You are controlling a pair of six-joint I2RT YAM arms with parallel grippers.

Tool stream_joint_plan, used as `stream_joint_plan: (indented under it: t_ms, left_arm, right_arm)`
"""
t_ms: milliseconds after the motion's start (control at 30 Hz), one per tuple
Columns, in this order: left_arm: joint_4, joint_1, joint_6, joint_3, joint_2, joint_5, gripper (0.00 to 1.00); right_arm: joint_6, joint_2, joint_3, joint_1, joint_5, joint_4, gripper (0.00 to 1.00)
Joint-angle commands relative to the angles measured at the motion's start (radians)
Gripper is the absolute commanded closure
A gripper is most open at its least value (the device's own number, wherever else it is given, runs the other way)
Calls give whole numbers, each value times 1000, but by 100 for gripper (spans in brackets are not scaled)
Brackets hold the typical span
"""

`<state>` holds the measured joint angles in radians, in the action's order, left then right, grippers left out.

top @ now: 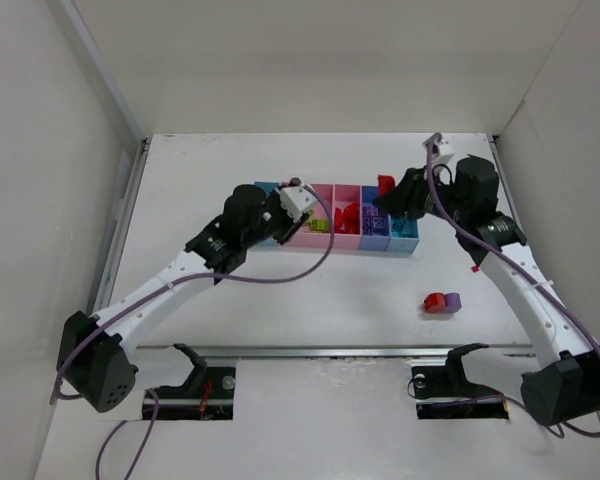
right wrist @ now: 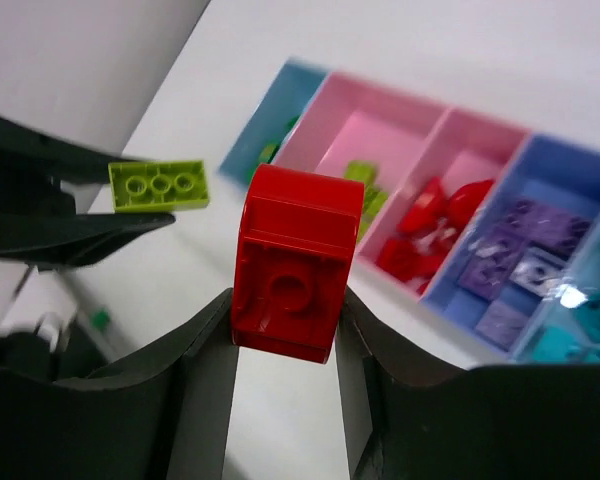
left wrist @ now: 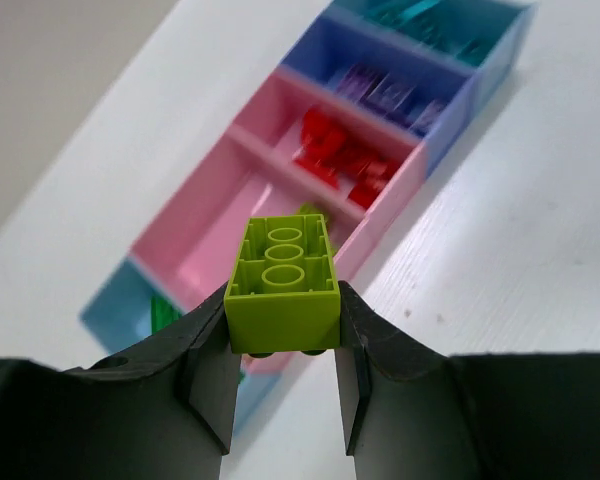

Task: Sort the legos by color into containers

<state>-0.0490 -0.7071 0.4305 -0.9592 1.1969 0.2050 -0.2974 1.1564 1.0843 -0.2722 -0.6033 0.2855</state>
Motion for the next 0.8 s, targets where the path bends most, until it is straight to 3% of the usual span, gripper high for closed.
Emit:
stream_joint_plan:
  t_ms: [0, 167, 367, 567, 733, 767]
  left_arm:
    - [70, 107, -168, 2, 26, -18, 100]
    - [92, 239, -223, -47, 111, 14, 100]
    - [83, 299, -205, -87, 170, 33, 100]
    - [83, 331, -205, -96, 210, 42, 100]
    - [83, 331, -184, -118, 256, 51, 100]
    - [93, 331, -184, -118, 265, 51, 100]
  right_arm:
    - [-132, -46, -26, 25, 270, -152, 100]
    - [-121, 138, 28, -22, 231, -126, 100]
    - [-134, 346, 112, -35, 300, -95, 100]
    - [-134, 558, 221, -35, 148, -62, 98]
    - [-134, 641, 279, -44, 128, -48, 82]
    - [-134, 652, 279, -44, 128, -48, 69]
